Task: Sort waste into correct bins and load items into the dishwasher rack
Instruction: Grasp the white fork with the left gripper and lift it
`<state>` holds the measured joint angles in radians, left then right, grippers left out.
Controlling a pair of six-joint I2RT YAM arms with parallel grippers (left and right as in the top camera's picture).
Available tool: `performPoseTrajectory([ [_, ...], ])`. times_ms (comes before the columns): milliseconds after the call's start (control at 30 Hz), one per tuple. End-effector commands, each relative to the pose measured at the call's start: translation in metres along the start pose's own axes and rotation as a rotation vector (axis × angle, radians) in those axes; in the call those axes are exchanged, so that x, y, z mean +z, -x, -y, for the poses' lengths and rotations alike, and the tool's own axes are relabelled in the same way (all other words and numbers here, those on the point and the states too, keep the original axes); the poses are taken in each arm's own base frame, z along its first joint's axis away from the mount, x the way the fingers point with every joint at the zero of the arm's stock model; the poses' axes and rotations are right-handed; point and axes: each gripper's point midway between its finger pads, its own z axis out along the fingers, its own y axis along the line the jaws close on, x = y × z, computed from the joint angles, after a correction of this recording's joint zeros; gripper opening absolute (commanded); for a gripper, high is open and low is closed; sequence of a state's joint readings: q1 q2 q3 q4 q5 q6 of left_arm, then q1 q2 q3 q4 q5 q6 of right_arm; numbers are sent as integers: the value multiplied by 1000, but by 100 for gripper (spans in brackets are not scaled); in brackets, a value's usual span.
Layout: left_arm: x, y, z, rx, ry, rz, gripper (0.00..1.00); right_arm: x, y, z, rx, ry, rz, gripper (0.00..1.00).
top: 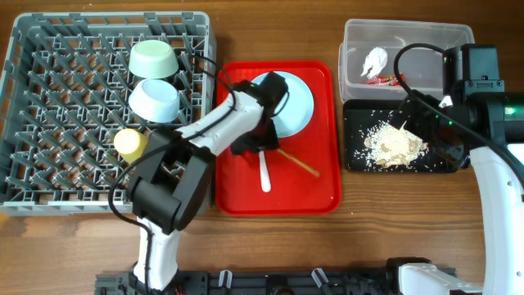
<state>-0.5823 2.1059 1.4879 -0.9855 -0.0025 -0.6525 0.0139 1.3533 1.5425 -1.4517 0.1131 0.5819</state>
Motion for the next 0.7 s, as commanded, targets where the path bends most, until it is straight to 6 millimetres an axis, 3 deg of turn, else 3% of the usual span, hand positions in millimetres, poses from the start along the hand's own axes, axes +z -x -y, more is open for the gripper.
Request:
performPoseTrajectory([
  [0, 11, 7, -2, -27, -8, -2, 55, -5, 1, 3, 2, 0, 22, 100],
  [67, 11, 3, 5, -21, -38, -20, 49, -5, 1, 3, 2, 1, 21, 100],
  [267, 11, 2, 14, -8, -60, -14, 43, -5, 1, 3, 2, 1, 21, 100],
  [567, 11, 1, 13, -9, -56, -18, 6, -5, 1, 3, 2, 1, 21, 100],
  [667, 11, 1, 11, -9, -52, -21, 8, -5, 1, 3, 2, 1, 21, 100],
])
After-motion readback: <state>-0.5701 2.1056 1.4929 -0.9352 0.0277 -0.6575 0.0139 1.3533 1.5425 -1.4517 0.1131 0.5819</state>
